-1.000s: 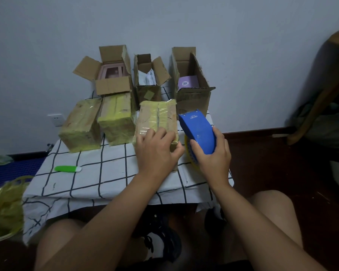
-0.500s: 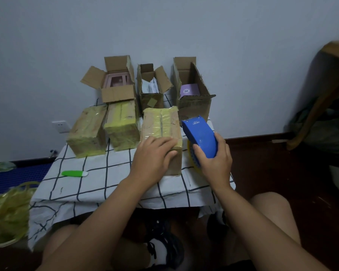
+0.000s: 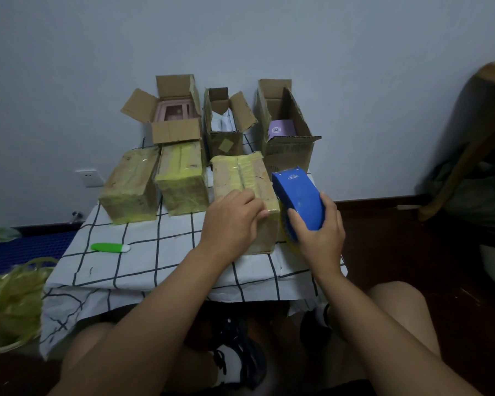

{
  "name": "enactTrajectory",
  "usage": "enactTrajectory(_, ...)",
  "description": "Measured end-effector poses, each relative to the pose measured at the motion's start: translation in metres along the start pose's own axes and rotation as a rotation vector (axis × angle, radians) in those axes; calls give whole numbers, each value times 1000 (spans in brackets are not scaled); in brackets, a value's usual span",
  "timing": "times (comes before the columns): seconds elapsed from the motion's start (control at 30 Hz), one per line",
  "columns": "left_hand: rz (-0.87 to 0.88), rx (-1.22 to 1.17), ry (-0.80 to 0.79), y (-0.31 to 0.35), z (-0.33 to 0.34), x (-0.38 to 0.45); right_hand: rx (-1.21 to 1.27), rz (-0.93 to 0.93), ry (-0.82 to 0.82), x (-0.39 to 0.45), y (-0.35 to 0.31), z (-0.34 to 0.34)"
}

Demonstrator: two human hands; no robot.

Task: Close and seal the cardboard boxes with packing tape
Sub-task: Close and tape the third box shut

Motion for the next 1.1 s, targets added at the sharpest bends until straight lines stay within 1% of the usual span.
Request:
enactTrajectory(0.1, 0, 24, 47, 3, 1, -2, -5, -15, -3, 0, 0, -1)
enactTrajectory(0.23, -5, -58, -7, -7, 1, -14, -3, -20, -2, -1, 0, -2)
enactTrajectory(0.43, -131, -147, -21, -24, -3, -14, -10, -25, -9, 0, 0, -2)
enactTrajectory(0.6, -101, -123, 23, -22, 6, -19, -9, -33, -6, -1, 1, -2)
enactTrajectory(0.73, -84, -163, 49, -24, 7, -28, -7, -29, 4, -1, 0, -3)
enactTrajectory(0.9, -203, -338, 55, -27, 5, -34, -19, -36, -1, -1, 1, -2)
enactTrajectory(1.07, -182, -180, 71, -29, 8, -33, -16, -33, -11, -1, 0, -2)
enactTrajectory(1.1, -176, -177, 62, -29, 8, -35, -14, -30, -11, -1, 0, -2)
Point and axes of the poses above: each hand's wrist, its own x-axis towards the middle knuckle, its own z-axis out of the palm, y = z × x, the point moved 4 cm from there along x, towards the middle knuckle, and after that the axes turned 13 degrees about x, right-handed, at the moved point
